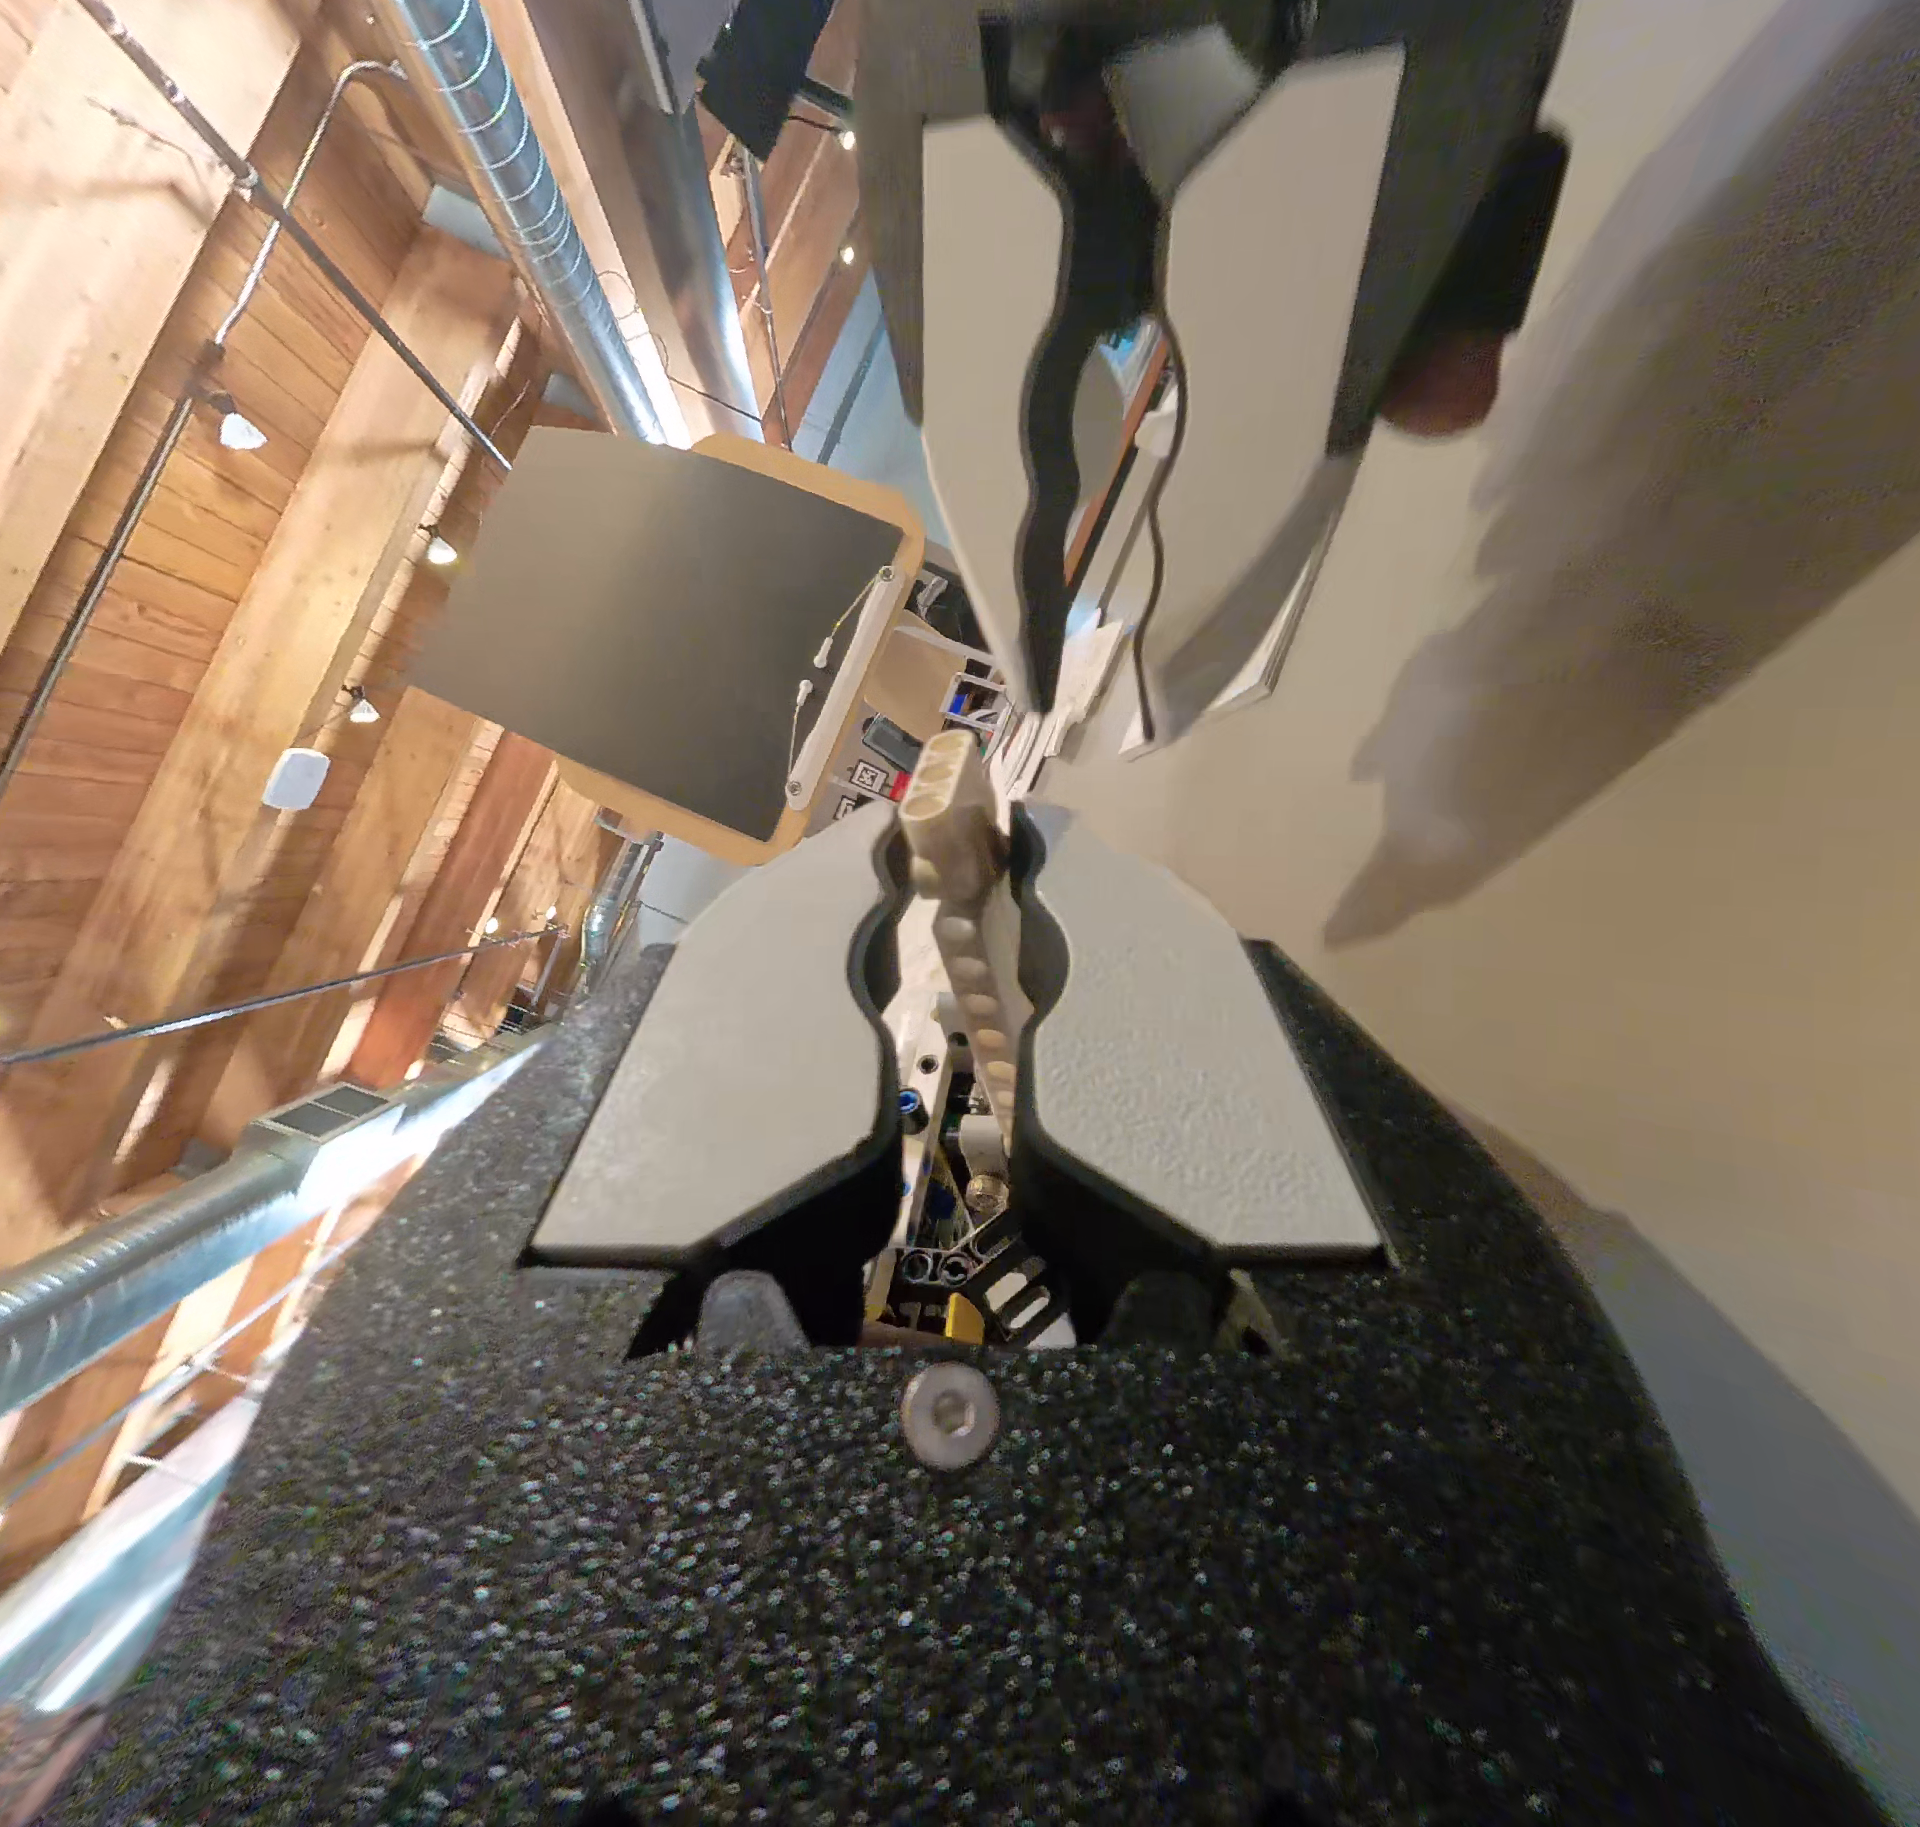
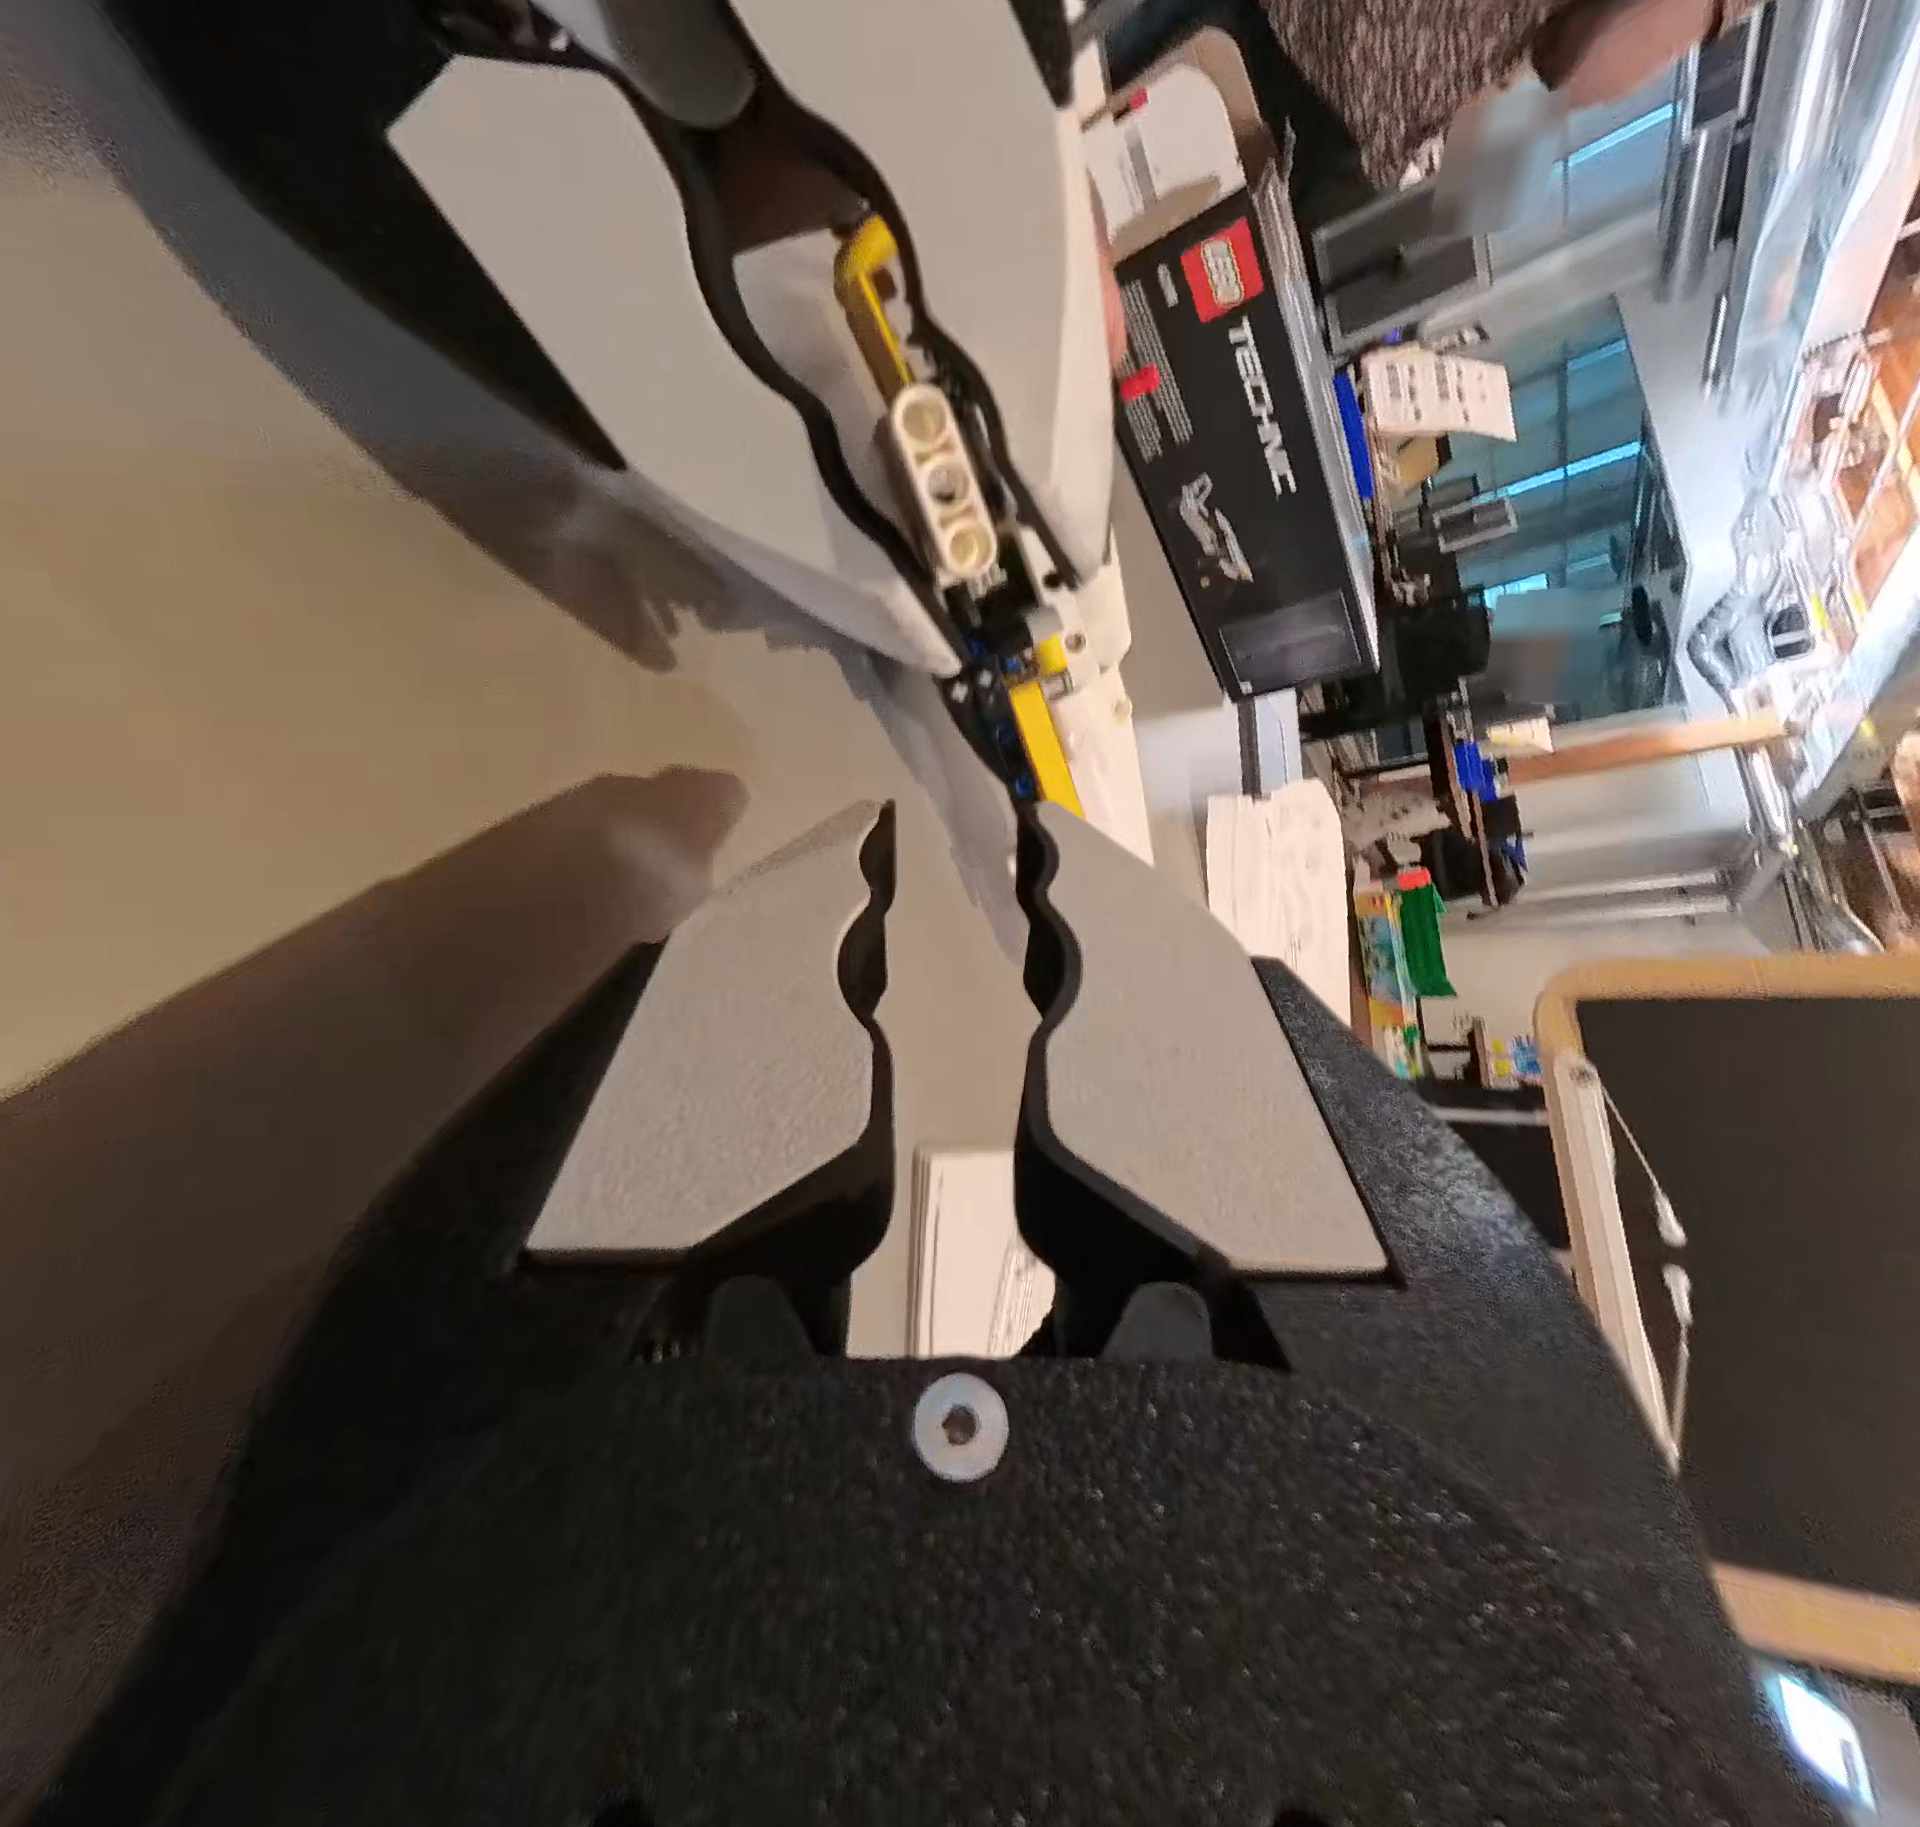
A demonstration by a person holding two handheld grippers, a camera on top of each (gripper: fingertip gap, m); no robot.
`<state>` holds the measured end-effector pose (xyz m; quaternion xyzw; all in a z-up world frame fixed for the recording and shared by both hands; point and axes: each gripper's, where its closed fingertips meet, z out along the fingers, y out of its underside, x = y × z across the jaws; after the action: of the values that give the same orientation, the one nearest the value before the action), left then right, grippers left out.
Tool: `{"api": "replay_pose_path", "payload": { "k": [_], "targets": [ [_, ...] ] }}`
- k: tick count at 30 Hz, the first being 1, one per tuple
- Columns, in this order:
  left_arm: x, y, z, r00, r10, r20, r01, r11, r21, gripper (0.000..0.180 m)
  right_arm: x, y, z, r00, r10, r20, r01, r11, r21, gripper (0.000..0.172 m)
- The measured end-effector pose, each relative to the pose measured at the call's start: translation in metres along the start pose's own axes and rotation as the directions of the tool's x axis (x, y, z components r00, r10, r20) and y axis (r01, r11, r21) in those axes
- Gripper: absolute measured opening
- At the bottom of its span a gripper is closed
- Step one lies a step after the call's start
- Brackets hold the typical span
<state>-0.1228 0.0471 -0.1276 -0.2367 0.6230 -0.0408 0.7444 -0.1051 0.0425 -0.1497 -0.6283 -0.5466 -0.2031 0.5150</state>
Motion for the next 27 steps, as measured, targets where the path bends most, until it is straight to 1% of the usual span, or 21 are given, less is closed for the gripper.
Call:
{"api": "replay_pose_path", "payload": {
  "k": [3,9,12,16,20,24,27],
  "targets": [
    [-0.005,0.001,0.000,0.998,-0.069,0.008,0.069,0.998,0.005,0.027,0.003,-0.010,0.013,0.999,-0.004,0.037,0.001,0.998,0.069,0.022],
    [-0.006,0.001,-0.003,0.986,-0.166,-0.029,0.167,0.986,0.026,0.028,0.003,-0.025,0.022,0.996,-0.013,0.083,-0.007,0.971,0.241,0.019],
    [-0.008,-0.001,-0.006,0.974,-0.223,-0.049,0.225,0.973,0.050,0.026,0.003,-0.034,0.021,0.997,-0.030,0.073,0.005,0.945,0.328,0.017],
    [-0.012,-0.006,-0.011,0.944,-0.315,-0.102,0.325,0.940,0.106,0.024,0.005,-0.047,0.017,0.998,-0.050,0.040,0.028,0.906,0.422,0.016],
    [-0.014,-0.008,-0.016,0.920,-0.361,-0.152,0.381,0.914,0.137,0.021,0.002,-0.054,0.019,0.996,-0.071,0.058,0.035,0.882,0.470,0.011],
    [-0.010,-0.013,-0.018,0.919,-0.350,-0.182,0.378,0.912,0.160,0.013,-0.004,-0.062,0.020,0.992,-0.091,0.082,0.037,0.861,0.508,0.011],
    [-0.012,-0.014,-0.020,0.917,-0.354,-0.181,0.384,0.908,0.169,0.014,-0.002,-0.063,0.019,0.993,-0.082,0.085,0.026,0.852,0.524,0.005]
  ]
}}
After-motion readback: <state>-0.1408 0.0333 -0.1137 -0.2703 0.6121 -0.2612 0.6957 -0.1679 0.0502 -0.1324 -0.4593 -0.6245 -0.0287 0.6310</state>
